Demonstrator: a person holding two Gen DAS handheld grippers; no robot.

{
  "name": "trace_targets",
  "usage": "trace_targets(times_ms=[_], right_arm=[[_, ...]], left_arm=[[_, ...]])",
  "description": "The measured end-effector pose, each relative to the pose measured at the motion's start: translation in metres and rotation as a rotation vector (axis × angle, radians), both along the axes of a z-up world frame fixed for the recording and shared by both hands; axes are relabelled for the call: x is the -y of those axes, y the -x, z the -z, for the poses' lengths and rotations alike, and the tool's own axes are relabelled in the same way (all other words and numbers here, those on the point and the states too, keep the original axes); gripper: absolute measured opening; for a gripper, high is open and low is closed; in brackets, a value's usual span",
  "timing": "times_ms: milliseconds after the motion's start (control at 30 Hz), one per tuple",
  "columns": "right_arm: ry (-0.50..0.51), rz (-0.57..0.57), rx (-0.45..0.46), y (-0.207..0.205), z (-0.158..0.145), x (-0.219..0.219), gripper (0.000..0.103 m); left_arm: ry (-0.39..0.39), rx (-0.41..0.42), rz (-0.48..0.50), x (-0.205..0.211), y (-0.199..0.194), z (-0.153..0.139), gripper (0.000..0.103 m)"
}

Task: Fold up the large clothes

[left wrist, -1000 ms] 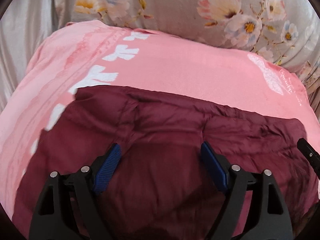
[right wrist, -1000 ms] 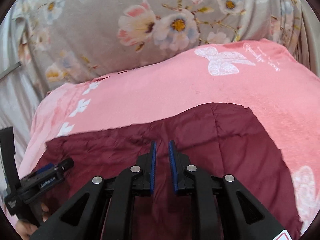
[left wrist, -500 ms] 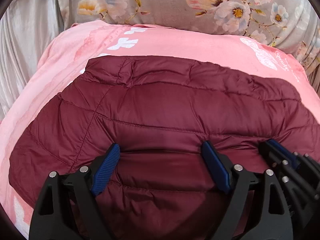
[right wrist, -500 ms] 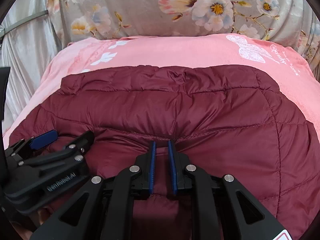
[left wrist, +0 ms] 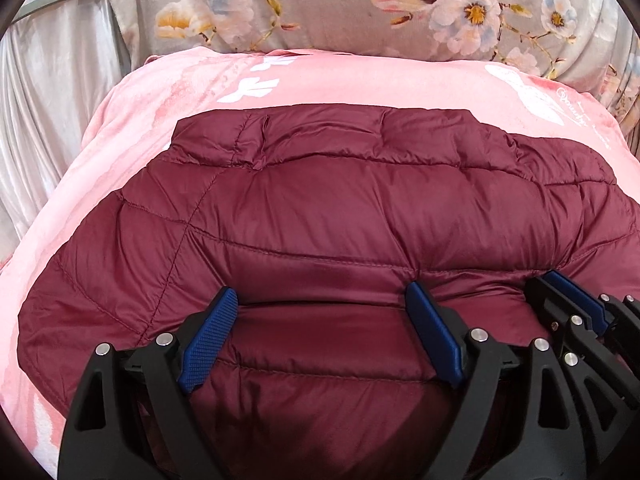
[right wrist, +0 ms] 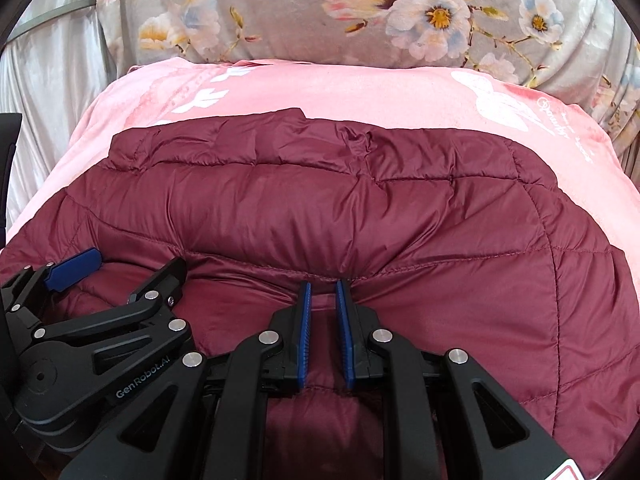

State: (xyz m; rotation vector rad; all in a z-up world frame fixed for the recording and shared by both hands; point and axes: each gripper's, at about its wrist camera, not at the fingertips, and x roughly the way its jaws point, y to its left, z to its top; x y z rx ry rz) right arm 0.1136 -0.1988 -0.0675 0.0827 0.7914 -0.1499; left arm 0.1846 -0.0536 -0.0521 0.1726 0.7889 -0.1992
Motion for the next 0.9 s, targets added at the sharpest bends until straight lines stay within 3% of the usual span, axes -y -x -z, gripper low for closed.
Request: trace_targets(times_ms=[233, 300, 433, 500, 600, 733, 833, 900], right_arm=[[0.004, 0.0, 0.001, -0.001, -0.001, -0.001, 0.015], [-0.013, -0.003, 0.002, -0.001, -0.002, 0.001, 0.015], [-0.054, 0.0, 0.005, 0.017, -0.021, -0.002, 0.017], [-0.117, -0.019, 0.014, 0.027, -0.028, -0.005, 0.02], [-0.149, -0.04, 0.02, 0.039, -0.035, -0.017, 0.021], [-0.141, -0.073, -0.021, 0.039, -0.024, -0.04, 0.021], [-0.099, -0.066, -0.032, 0.039, -0.016, -0.048, 0.021], [-0.104, -0.062, -0.035, 0.039, -0.013, -0.047, 0.021]], left_arm=[[0.001, 0.007, -0.004, 0.0, 0.0, 0.0, 0.085], [0.056, 0.009, -0.008, -0.008, 0.004, -0.004, 0.086], [0.259, -0.023, -0.047, -0.064, 0.027, -0.02, 0.086], [0.31, -0.032, -0.067, -0.092, 0.037, -0.026, 0.086], [0.366, -0.052, -0.178, -0.147, 0.043, -0.032, 0.089], [0.471, -0.158, -0.322, -0.202, 0.036, -0.017, 0.092], [0.54, -0.242, -0.338, -0.217, 0.027, 0.002, 0.092], [0.574, -0.245, -0.344, -0.219, 0.026, 0.006, 0.093]])
